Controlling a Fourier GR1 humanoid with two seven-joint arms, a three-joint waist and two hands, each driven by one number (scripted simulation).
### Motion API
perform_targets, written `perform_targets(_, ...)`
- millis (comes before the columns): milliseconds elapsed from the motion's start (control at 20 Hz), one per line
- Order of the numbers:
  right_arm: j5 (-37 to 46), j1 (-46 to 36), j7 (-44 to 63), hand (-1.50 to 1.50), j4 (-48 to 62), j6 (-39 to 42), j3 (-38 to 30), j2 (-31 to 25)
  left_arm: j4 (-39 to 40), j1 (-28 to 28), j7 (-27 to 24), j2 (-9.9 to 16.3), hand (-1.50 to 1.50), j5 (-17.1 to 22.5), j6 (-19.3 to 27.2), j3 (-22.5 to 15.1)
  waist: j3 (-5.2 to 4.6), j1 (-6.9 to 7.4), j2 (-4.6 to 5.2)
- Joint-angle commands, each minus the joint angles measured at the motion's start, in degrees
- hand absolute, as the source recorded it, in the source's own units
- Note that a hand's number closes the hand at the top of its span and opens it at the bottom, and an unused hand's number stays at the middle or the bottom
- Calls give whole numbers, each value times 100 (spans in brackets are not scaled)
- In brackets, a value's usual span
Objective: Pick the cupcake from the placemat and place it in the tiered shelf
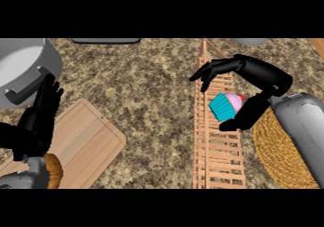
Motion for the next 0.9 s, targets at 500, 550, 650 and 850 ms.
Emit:
perform_targets(500, -1635, -591, 1031, -150, 462, 1096, -1293, 348, -251, 250, 4, -158, 0, -202, -37, -104, -1, -12, -13)
perform_targets(550, -1612, -492, 871, -150, 561, 1099, -1424, 247, 53, 51, -11, -84, 0, -104, -124, 37, -1, -28, -3)
perform_targets(650, -1550, -1030, 1025, -150, 1187, 844, -1637, 262, -130, 193, -102, -156, 0, -96, -71, 41, -1, 39, 7)
perform_targets(850, -1774, -1407, 1186, -150, 1985, 1040, -2212, -390, -35, 149, -192, -187, 0, -209, -88, -61, 0, 58, 33)
